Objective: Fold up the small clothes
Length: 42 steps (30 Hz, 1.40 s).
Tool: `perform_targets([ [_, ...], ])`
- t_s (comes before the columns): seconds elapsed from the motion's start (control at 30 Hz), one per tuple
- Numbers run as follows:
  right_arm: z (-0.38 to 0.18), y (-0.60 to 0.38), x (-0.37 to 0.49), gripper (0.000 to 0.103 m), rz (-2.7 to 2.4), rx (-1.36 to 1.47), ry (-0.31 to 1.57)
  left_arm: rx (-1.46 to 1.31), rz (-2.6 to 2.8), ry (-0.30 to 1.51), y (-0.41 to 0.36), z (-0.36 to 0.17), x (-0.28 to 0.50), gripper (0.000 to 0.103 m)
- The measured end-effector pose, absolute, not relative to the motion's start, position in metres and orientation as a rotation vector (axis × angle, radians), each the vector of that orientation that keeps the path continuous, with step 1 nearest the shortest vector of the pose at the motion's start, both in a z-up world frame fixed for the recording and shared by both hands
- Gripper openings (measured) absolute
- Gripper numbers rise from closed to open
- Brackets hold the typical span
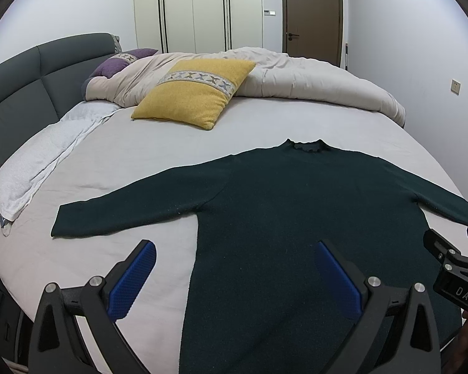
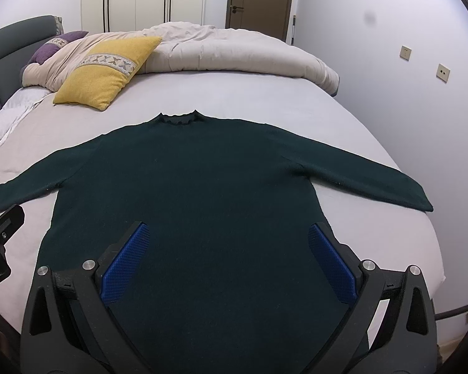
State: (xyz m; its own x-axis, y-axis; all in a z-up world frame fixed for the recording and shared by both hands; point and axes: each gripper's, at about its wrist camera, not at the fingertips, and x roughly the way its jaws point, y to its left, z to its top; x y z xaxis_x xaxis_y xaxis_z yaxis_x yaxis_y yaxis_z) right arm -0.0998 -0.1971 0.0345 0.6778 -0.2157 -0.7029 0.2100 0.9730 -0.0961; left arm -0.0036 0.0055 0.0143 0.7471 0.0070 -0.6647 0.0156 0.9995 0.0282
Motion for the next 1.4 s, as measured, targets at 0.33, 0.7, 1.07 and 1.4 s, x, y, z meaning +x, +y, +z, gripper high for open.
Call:
perform_targets([
  [0.33, 0.0355, -0.1959, -0.0998, 0.103, -0.237, -0.004, 0.793, 0.031, -0.006, 0.726, 0.0061, 0.0131, -0.0044, 0.103],
  [0.7, 0.0362, -0.1941, -0.1005, 0.103, -0.233, 0.001, 0.796, 0.03, -0.008, 0.726, 0.008, 0.0117, -0.0047, 0.103],
  [1.07, 0.0354, -0.1934, -0.0996, 0.103, -0.233, 0.001, 0.798, 0.029, -0.009, 0.726, 0.0092, 0.0113, -0.0046, 0.103],
  [1.4, 0.0345, -0.1919, -0.0999, 0.103, -0.232, 0.0, 0.798, 0.027, -0.01, 0.727, 0.0091, 0.0109, -0.0044, 0.103],
])
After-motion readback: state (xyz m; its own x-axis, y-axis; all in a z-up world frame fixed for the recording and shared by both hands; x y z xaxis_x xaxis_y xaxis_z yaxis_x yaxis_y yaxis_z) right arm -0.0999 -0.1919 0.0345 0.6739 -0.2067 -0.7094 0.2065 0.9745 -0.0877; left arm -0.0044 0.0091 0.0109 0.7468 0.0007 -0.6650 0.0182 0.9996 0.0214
